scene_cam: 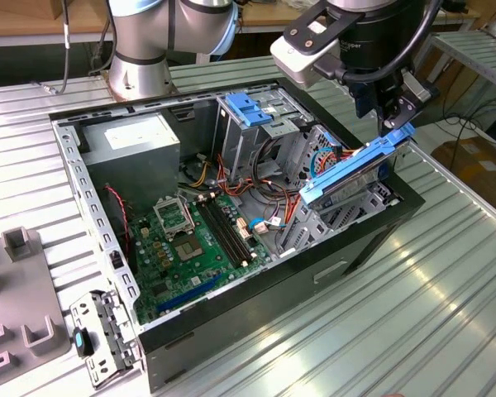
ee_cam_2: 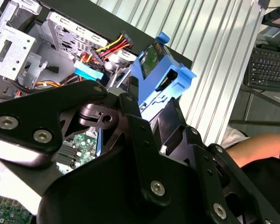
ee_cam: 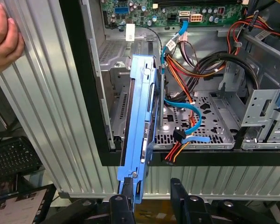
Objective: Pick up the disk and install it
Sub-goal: 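Insert the disk into the insertion slot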
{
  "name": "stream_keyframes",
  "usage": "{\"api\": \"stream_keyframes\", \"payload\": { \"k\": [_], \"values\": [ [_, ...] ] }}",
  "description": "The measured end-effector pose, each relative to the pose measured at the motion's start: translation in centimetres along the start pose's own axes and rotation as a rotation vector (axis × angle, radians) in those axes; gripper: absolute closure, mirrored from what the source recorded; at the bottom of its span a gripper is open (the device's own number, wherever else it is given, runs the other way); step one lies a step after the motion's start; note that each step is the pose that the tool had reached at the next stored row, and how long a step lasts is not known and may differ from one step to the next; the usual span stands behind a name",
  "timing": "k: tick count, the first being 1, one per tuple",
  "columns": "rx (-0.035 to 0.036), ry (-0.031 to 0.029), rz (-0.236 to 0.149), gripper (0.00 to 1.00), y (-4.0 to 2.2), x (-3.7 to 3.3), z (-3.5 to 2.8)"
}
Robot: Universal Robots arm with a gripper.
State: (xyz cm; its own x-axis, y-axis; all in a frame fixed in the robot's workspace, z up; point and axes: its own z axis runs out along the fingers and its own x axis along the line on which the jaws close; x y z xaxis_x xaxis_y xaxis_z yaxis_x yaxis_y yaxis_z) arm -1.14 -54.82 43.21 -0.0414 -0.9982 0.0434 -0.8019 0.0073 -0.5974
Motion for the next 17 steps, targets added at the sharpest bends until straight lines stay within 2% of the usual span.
{"api": "stream_keyframes", "payload": {
  "k": [6, 8, 10, 11, 14, 16, 17],
  "values": [
    [-0.0007, -0.0001, 0.000, 0.55, -0.16, 0.01, -0.12],
    [-0.0074, -0.0001, 0.000, 0.55, -0.77, 0.02, -0.37],
    [-0.0172, 0.0001, -0.001, 0.55, -1.20, 0.02, -0.58],
    [-0.0266, 0.0000, -0.001, 0.55, -1.43, 0.02, -0.50],
    [-0.0481, 0.0003, -0.003, 0.55, -1.84, 0.01, -0.31],
    [-0.0666, 0.0007, -0.004, 0.55, -2.05, 0.00, -0.20],
    [-0.0871, 0.0009, -0.005, 0.55, -2.31, -0.01, -0.16]
  ]
}}
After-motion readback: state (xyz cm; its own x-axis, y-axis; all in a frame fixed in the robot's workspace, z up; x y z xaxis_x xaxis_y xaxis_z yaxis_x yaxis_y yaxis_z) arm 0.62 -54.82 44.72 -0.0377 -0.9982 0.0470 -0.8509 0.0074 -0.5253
